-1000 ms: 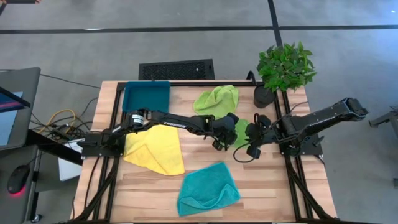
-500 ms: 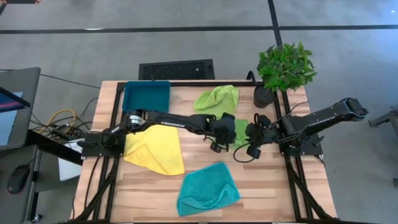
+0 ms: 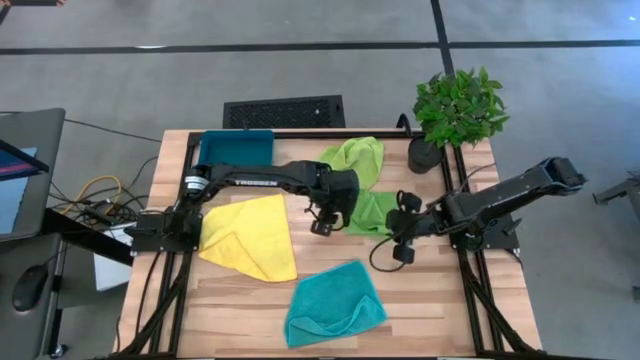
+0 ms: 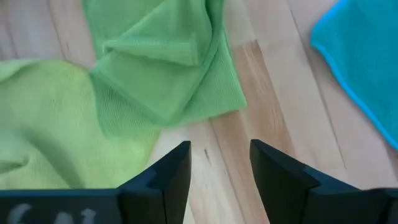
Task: Fold microfiber towels
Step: Fold the green towel
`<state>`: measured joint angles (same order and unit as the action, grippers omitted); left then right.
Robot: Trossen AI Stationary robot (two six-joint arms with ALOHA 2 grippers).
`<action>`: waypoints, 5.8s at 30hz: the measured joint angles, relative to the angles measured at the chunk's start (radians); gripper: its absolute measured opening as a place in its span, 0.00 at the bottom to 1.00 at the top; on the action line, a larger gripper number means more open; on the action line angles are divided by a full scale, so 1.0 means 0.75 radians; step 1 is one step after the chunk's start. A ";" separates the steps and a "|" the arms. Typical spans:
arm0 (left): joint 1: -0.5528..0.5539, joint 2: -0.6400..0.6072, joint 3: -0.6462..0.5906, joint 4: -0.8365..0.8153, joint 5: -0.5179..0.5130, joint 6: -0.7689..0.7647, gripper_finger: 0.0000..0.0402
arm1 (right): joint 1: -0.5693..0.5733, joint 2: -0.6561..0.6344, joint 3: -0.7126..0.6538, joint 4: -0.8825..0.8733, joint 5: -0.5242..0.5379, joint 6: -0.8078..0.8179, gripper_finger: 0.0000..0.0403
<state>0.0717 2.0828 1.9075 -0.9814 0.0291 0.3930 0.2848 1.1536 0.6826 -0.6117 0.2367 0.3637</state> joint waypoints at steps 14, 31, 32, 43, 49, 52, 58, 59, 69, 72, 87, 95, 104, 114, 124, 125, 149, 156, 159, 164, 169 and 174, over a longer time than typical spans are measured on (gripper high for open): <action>-0.038 -0.486 -0.478 0.042 -0.310 -0.401 0.39 | -0.021 0.257 0.000 0.121 0.107 -0.077 0.29; -0.108 -0.677 -0.762 0.082 -0.434 -0.594 0.39 | -0.105 0.336 -0.001 0.164 0.116 -0.113 0.29; -0.110 -0.677 -0.762 0.085 -0.434 -0.593 0.39 | -0.105 0.343 -0.002 0.165 0.115 -0.112 0.29; -0.111 -0.677 -0.761 0.086 -0.434 -0.589 0.39 | -0.122 0.444 0.009 0.178 0.107 -0.026 0.09; -0.111 -0.677 -0.761 0.086 -0.433 -0.589 0.39 | -0.119 0.380 0.016 0.174 0.160 0.041 0.05; -0.111 -0.676 -0.761 0.086 -0.433 -0.589 0.39 | -0.118 0.337 0.017 0.149 0.200 0.124 0.03; -0.111 -0.676 -0.761 0.086 -0.433 -0.589 0.39 | -0.092 0.264 0.018 0.054 0.271 0.483 0.03; -0.111 -0.676 -0.761 0.086 -0.432 -0.589 0.39 | -0.081 0.262 0.018 0.032 0.287 0.569 0.03; -0.111 -0.676 -0.761 0.085 -0.432 -0.594 0.39 | 0.021 0.278 0.018 -0.111 0.350 1.232 0.02; -0.111 -0.676 -0.761 0.084 -0.432 -0.594 0.39 | 0.030 0.278 0.018 -0.126 0.349 1.230 0.05; -0.111 -0.676 -0.761 0.073 -0.432 -0.620 0.39 | -0.009 0.278 0.018 -0.126 0.264 1.160 0.18; -0.111 -0.676 -0.761 0.067 -0.432 -0.620 0.39 | -0.040 0.275 0.018 -0.170 0.240 1.088 0.34; -0.111 -0.675 -0.761 0.060 -0.432 -0.625 0.39 | -0.063 0.167 0.087 -0.212 0.237 1.038 0.46; -0.110 -0.675 -0.761 0.059 -0.432 -0.625 0.39 | -0.063 0.162 0.099 0.129 0.214 0.544 0.48; -0.110 -0.675 -0.760 0.038 -0.431 -0.656 0.39 | -0.092 0.383 0.098 0.294 0.174 0.260 0.45; -0.110 -0.675 -0.760 0.036 -0.432 -0.656 0.39 | -0.092 0.401 0.098 0.309 0.175 0.224 0.45; -0.111 -0.675 -0.760 0.037 -0.432 -0.656 0.39 | -0.078 0.585 0.099 0.273 0.350 -0.069 0.42; -0.110 -0.675 -0.760 0.038 -0.432 -0.657 0.39 | -0.079 0.585 0.099 0.188 0.348 -0.022 0.41; -0.110 -0.675 -0.760 0.038 -0.432 -0.657 0.39 | -0.089 0.585 0.099 0.142 0.352 0.029 0.38; -0.110 -0.675 -0.760 0.038 -0.432 -0.658 0.39 | -0.106 0.584 0.099 0.138 0.355 0.039 0.25; -0.110 -0.675 -0.760 0.038 -0.432 -0.660 0.39 | -0.122 0.583 0.099 0.137 0.352 0.075 0.06; -0.110 -0.675 -0.760 0.038 -0.432 -0.660 0.39 | -0.139 0.550 0.098 0.107 0.355 0.229 0.05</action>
<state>-0.0110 1.5765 1.3373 -0.9529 -0.2947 -0.1017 0.1804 1.5661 0.7564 -0.5312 0.5029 0.5351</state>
